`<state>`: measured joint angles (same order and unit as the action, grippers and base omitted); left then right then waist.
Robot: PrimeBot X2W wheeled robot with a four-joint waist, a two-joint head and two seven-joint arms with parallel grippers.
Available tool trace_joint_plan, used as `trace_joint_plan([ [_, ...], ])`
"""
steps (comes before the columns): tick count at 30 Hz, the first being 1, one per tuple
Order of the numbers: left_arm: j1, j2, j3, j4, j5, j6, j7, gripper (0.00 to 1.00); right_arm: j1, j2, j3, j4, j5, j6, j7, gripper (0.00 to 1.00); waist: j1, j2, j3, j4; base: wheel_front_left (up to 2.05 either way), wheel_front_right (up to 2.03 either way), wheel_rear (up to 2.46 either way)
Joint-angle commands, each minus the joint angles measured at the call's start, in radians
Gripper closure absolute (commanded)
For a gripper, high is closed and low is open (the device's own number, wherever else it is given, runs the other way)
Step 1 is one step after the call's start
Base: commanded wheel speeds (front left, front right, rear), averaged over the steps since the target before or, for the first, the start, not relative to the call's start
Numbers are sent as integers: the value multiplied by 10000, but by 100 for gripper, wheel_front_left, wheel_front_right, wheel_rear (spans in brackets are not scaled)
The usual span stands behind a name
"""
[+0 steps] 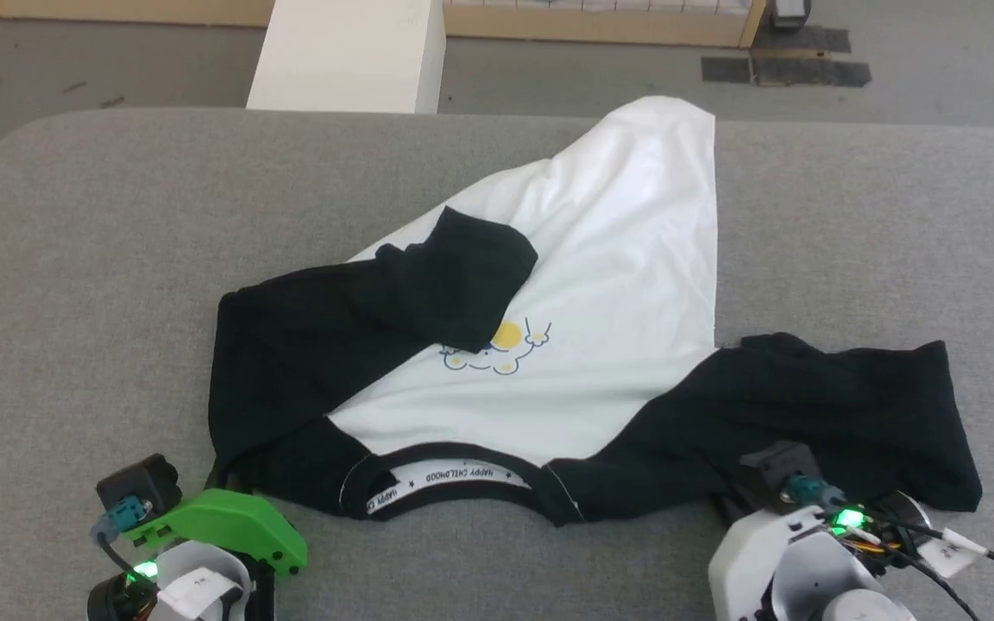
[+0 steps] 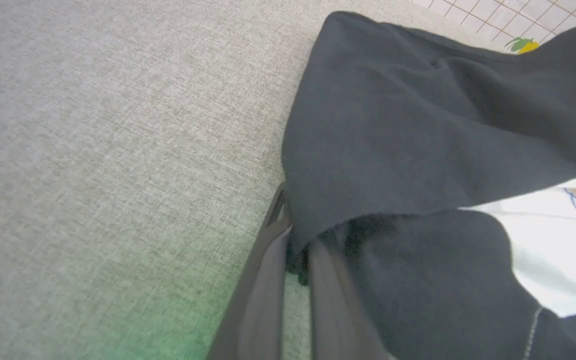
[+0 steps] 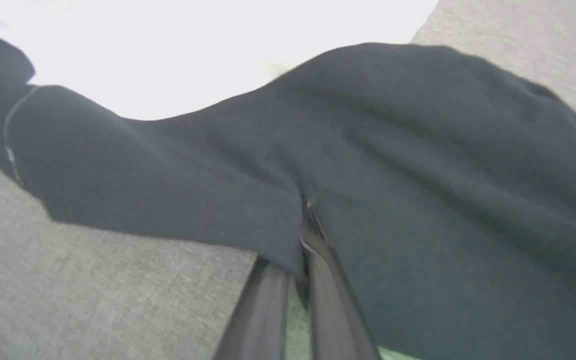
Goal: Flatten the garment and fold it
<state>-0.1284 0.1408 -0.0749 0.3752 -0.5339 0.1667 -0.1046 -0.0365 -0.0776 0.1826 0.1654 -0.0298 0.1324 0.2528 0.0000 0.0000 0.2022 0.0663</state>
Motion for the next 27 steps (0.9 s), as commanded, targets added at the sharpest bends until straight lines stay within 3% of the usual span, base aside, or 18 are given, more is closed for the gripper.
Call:
trace_joint_plan([
  [1, -1, -39, 79, -99, -170, -105, -51, 100, 176, 64, -150, -54, 131, -17, -178, 100, 0, 0, -260, -116, 0, 0, 0],
  [8, 208, -143, 352, -1490, -1089, -665, 237, 100, 574, 211, -827, -1414, 430, -17, -677, 100, 0, 0, -864, -408, 0, 0, 0],
  [15, 47, 24, 281, -4271, -1911, -942, 1519, 100, 366, 43, -1267, -3455, 419, -17, -240, 100, 0, 0, -1218, -680, 0, 0, 0],
  [21, -1256, 379, 165, -5934, -2659, -759, 3283, 100, -1239, -1474, -964, -4455, 752, -17, 1067, 100, 0, 0, -962, -912, 0, 0, 0],
  [27, -3839, 553, 485, -5917, -3357, -104, 4611, 100, -4554, -3475, -245, -4294, 1603, -17, 2488, 100, 0, 0, 61, -1104, 0, 0, 0],
])
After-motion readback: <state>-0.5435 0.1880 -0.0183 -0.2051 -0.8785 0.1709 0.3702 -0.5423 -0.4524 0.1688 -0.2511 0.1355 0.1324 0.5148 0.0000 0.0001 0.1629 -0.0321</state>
